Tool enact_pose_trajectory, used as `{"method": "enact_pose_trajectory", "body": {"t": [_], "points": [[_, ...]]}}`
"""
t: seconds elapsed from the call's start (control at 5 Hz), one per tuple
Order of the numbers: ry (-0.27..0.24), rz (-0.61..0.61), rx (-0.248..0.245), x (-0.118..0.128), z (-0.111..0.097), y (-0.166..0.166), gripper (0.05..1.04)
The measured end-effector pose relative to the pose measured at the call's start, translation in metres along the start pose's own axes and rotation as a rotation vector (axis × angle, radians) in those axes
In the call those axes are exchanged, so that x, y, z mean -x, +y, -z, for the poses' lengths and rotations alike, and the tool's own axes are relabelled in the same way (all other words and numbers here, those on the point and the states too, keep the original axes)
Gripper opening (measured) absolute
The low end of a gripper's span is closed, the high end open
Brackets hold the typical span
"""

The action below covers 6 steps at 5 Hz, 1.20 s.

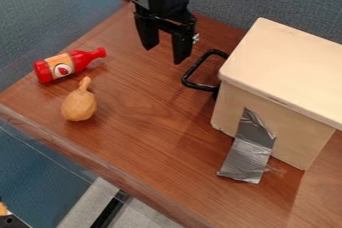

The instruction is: Open the drawer

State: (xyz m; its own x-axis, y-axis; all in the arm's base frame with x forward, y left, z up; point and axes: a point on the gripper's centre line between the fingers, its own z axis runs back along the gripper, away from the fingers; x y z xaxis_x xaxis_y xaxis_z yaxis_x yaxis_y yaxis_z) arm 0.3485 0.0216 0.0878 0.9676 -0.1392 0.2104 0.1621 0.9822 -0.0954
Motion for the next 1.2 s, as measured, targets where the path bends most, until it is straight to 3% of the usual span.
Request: {"method": "enact_pose_trajectory", "body": {"t": [0.8, 1.0, 1.2], "points": [[-0.001, -0.055, -0.026, -0.041, 0.048, -0.013, 1.000], [0.004, -0.043, -0.021, -0.047, 0.057, -0.019, 0.941], [0.019, -0.027, -0.002, -0.048, 0.068, -0.023, 0.649]]}}
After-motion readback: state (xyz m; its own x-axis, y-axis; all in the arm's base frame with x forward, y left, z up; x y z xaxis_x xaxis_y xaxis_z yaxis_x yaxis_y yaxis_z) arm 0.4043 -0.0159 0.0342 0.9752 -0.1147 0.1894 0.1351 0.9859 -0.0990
